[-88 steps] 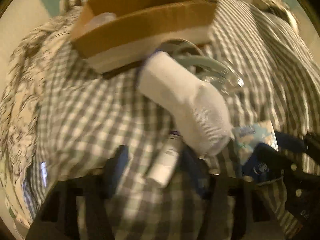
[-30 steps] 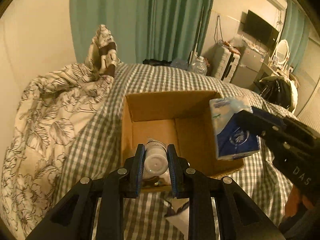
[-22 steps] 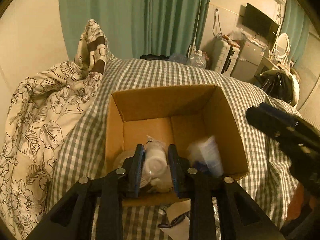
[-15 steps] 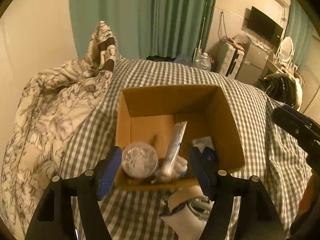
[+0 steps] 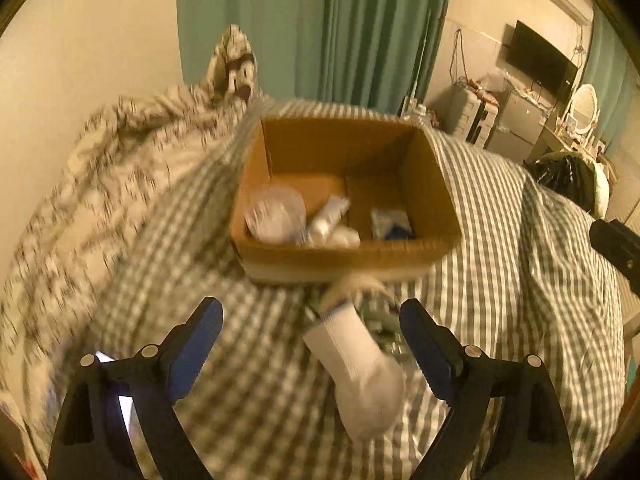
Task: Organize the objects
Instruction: 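Grasp the white sock with the left tool while the right tool grasps the tape roll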
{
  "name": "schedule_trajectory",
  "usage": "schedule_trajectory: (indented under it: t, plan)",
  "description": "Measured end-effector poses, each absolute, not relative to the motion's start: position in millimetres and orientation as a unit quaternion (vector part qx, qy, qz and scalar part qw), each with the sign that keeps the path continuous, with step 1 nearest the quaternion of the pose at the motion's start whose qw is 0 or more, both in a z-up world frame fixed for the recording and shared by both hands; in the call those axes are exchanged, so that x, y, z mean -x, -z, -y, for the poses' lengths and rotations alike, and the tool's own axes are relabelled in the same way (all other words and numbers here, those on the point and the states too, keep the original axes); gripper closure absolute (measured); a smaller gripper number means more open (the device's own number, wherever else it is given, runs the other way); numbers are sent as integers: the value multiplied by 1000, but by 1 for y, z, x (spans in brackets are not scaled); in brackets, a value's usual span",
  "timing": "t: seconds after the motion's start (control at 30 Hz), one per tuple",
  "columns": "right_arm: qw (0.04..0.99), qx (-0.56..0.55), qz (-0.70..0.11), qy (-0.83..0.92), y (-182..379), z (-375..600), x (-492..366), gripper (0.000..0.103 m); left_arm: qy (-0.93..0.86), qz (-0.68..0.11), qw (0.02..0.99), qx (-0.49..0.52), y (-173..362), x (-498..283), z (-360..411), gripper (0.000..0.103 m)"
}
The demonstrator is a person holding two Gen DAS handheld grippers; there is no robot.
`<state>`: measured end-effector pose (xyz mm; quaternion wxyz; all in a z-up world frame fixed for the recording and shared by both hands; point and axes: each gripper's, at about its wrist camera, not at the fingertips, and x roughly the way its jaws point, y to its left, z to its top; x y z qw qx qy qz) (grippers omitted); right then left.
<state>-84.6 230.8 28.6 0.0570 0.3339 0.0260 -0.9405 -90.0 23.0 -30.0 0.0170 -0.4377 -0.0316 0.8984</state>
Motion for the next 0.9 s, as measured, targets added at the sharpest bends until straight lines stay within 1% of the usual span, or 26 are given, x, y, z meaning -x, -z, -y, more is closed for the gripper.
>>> schedule_trajectory:
  t: [0.1,0.27,0.43,0.47,0.5,0.53,0.57,0.6,0.63,0.8,0.9]
  plan:
    - [55,-352,-27,934,4,-233,76,23,-886,41,25,462,58,83,-34,10]
    - [62,-394,-41,916,66,-230,78,23,-870,34,26,491,101,78,-53,10]
    - [71,-419,-25,905,89,-234,85,23,-854,20,56,517,123,82,-74,10]
    - [73,-421,-18,904,90,-235,86,23,-852,15,54,521,126,83,-76,13]
    - [75,-421,-15,904,91,-236,86,23,-849,9,53,526,130,83,-78,28]
    - [74,-420,-14,904,91,-236,85,23,-844,8,57,533,133,83,-80,47]
    - [73,-419,-15,905,91,-236,85,23,-841,11,63,538,135,83,-79,47]
    - [72,-418,-16,905,91,-236,85,23,-842,15,64,535,134,81,-77,52]
    - [72,-416,-16,906,91,-236,84,23,-844,21,67,532,131,78,-75,55]
    - [81,-413,-9,907,90,-232,81,23,-856,37,68,511,106,59,-56,57]
    - [94,-414,-7,906,91,-226,82,23,-870,29,58,489,87,55,-44,57]
